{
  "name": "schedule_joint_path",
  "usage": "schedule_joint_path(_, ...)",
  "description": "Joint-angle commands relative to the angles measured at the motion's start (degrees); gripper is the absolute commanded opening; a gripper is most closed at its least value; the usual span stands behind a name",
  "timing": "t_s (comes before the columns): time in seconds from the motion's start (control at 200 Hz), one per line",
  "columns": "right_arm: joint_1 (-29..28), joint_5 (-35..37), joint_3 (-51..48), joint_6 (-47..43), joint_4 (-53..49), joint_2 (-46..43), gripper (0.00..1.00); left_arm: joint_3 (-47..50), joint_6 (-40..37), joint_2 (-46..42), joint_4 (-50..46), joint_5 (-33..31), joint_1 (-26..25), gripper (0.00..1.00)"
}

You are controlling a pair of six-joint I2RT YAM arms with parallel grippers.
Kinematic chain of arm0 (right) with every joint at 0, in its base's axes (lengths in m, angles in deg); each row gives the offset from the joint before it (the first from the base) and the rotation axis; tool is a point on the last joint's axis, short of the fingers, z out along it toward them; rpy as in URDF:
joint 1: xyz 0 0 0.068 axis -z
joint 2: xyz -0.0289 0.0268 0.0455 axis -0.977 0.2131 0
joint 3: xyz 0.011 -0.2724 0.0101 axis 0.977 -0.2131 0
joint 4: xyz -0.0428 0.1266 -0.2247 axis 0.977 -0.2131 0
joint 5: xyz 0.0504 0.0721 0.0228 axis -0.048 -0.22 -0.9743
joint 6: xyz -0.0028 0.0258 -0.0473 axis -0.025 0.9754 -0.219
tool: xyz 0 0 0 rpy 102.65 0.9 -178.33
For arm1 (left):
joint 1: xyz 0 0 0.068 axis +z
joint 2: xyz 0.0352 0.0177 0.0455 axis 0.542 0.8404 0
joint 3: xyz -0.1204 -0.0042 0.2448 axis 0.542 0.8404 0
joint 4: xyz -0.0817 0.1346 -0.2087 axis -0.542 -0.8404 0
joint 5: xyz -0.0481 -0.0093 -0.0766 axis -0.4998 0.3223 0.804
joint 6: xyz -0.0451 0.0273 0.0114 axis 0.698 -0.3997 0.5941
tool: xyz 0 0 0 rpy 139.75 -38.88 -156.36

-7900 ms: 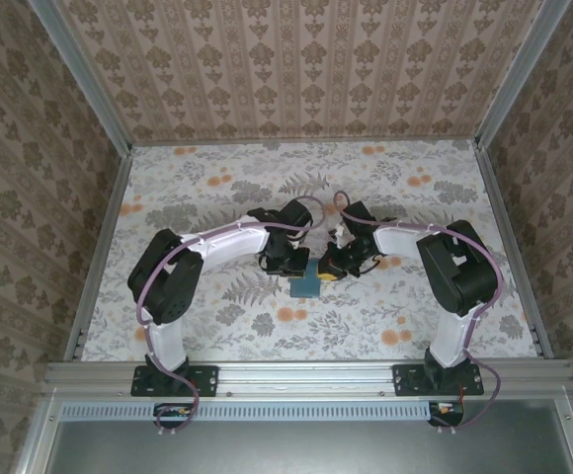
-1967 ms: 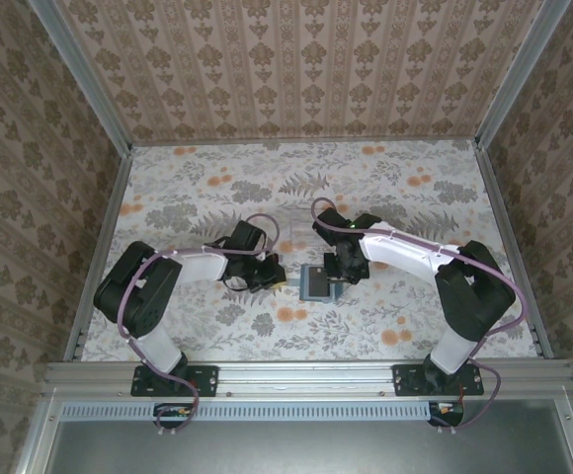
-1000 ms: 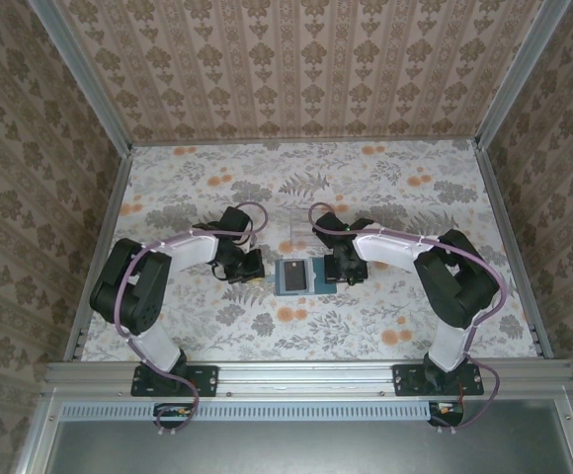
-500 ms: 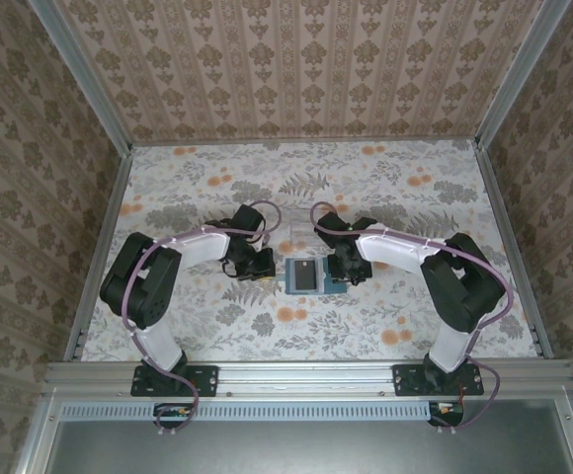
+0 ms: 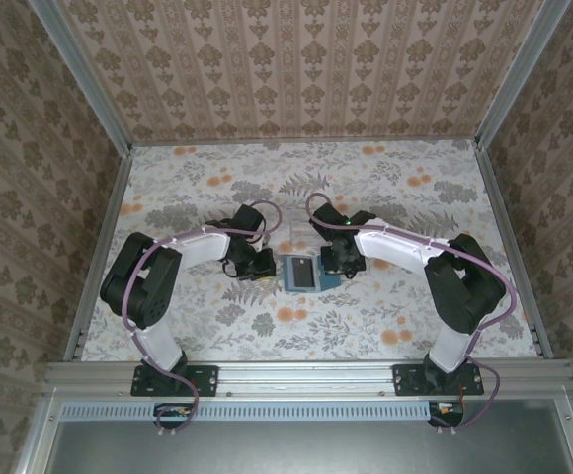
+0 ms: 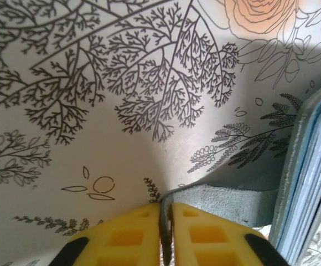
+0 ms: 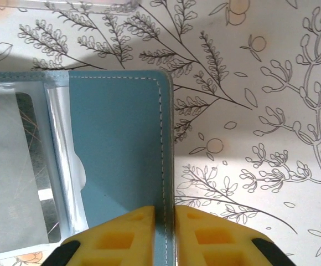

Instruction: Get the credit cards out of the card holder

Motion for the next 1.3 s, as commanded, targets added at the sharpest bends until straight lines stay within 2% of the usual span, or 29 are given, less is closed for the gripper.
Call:
schedule_joint_path(0.0, -0.5, -2.0, 1.2, -0.1, 0.4, 0.6, 0.17, -1.6, -0.7, -2.1, -3.9, -2.7, -0.4, 0.21)
schedule_joint_path(0.08, -0.5, -1.7, 0.9, -0.1, -0.1, 0.2, 0.18, -2.2, -0.9, -3.8, -5.6, -4.0, -0.2, 0.28)
schedule_joint_path(0.34, -0.5, -1.5, -0.3, 0.4, -1.1, -1.4, 0.18, -5.3, -0.9, -8.6, -10.7, -6.5, -0.3, 0.33)
schedule_joint_path(0.49, -0.5, -1.2, -0.4, 0.8, -2.1, -2.3, 0.19, -7.1, 0.9, -9.0, -10.1, -4.0, -1.4, 0.34)
schedule_joint_path(0.675, -0.5, -0.6, -0.1, 1.0, -2.9, -2.6, 0.2, -11.0, 3.6, -4.0, -6.8, -1.0, -6.0, 0.29)
schedule_joint_path(0.755, -0.5, -0.7, -0.1, 1.1, -3.1, -3.1, 0.2, -12.4, 3.5, -0.9, -7.3, -1.7, -7.3, 0.25)
schedule_joint_path(0.93, -0.5, -0.8, 0.9, 1.4, -3.7, -3.9, 0.22, -10.9, 2.4, 1.2, -8.5, -5.8, -7.2, 0.18)
schedule_joint_path(1.295, -0.5, -3.9, 4.7, 2.1, -5.6, -7.0, 0.25, -8.0, 1.3, 3.9, -5.5, -3.7, -6.3, 0.17)
